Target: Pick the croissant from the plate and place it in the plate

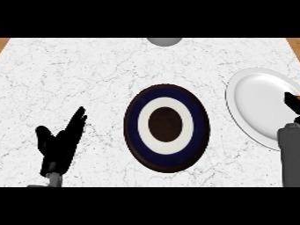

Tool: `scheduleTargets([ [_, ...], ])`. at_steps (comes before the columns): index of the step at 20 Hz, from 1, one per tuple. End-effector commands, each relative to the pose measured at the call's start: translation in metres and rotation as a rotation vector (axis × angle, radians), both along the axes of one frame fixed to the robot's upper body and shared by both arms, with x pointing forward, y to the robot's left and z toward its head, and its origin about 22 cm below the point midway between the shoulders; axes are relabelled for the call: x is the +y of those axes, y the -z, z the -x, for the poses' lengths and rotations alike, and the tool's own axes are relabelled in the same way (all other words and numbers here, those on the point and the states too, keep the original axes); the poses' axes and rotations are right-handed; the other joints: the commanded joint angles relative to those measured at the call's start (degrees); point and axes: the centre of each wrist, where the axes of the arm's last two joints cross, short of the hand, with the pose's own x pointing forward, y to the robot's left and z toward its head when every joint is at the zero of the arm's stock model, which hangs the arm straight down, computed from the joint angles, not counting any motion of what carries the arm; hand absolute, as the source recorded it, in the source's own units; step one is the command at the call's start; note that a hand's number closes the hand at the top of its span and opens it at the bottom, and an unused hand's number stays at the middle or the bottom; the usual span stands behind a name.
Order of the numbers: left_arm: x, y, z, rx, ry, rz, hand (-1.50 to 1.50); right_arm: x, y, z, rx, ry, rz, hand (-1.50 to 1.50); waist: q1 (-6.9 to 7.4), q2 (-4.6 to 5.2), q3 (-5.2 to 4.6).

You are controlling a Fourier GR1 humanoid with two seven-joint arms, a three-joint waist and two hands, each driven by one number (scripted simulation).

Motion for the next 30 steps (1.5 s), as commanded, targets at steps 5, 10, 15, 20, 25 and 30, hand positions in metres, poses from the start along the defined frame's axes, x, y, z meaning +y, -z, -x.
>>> scheduleTargets([
  [5,0.004,0.003,0.006,0.058,-0.001,-0.006,0.00,0.040,0.003,0.043,-0.253,-0.005,-0.081,-1.50,-1.23,-0.32,-0.30],
  [10,0.005,0.006,0.002,0.073,-0.018,-0.001,0.00,0.070,0.002,0.080,-0.293,-0.137,-0.118,-1.50,-0.96,-0.21,-0.33],
  [15,0.003,0.005,-0.010,0.044,0.005,-0.017,0.00,0.105,0.012,0.121,-0.269,-0.231,-0.151,-1.50,-0.73,0.02,-0.35],
  [20,-0.004,0.012,-0.002,0.051,0.003,-0.013,0.00,0.120,0.015,0.170,-0.188,-0.246,-0.145,-1.50,-0.78,0.05,-0.39],
  [25,0.023,0.014,0.002,0.051,-0.017,0.007,0.00,0.150,0.025,0.187,-0.156,-0.277,-0.155,-1.50,-0.60,0.16,-0.44],
  [30,0.006,0.002,0.003,0.033,0.004,-0.021,0.00,0.152,0.022,0.185,-0.149,-0.252,-0.166,-1.50,-0.47,0.17,-0.39],
])
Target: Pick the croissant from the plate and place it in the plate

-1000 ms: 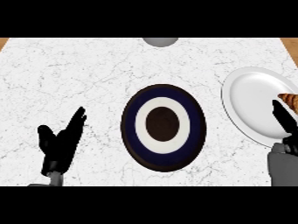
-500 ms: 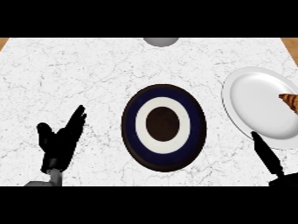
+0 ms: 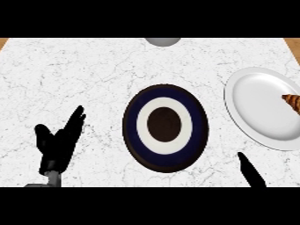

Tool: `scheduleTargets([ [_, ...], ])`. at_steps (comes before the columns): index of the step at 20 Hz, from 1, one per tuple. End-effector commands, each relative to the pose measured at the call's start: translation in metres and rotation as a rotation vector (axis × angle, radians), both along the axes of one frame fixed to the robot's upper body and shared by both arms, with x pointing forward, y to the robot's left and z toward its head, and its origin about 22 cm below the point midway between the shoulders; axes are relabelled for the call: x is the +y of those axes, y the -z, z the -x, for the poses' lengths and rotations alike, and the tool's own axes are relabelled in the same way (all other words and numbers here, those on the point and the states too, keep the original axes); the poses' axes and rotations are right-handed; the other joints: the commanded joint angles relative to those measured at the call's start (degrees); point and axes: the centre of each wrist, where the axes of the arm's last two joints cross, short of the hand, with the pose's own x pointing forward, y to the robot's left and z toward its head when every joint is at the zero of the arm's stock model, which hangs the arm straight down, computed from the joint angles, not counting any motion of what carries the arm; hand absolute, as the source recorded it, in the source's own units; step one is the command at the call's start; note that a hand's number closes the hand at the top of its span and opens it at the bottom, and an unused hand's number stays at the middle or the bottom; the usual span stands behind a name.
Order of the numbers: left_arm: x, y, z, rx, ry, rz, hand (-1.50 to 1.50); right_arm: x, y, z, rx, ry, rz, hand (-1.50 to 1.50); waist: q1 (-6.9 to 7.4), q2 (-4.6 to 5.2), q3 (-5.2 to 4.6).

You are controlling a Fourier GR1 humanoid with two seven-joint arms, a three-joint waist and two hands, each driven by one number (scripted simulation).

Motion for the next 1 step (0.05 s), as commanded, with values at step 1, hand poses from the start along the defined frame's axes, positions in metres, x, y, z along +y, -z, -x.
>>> scheduleTargets([
  [1,0.0048,0.0112,0.0071,0.049,0.002,0.014,0.00,0.0214,0.0141,0.0125,-0.042,0.029,-0.036,-1.50,0.01,0.33,-0.23],
])
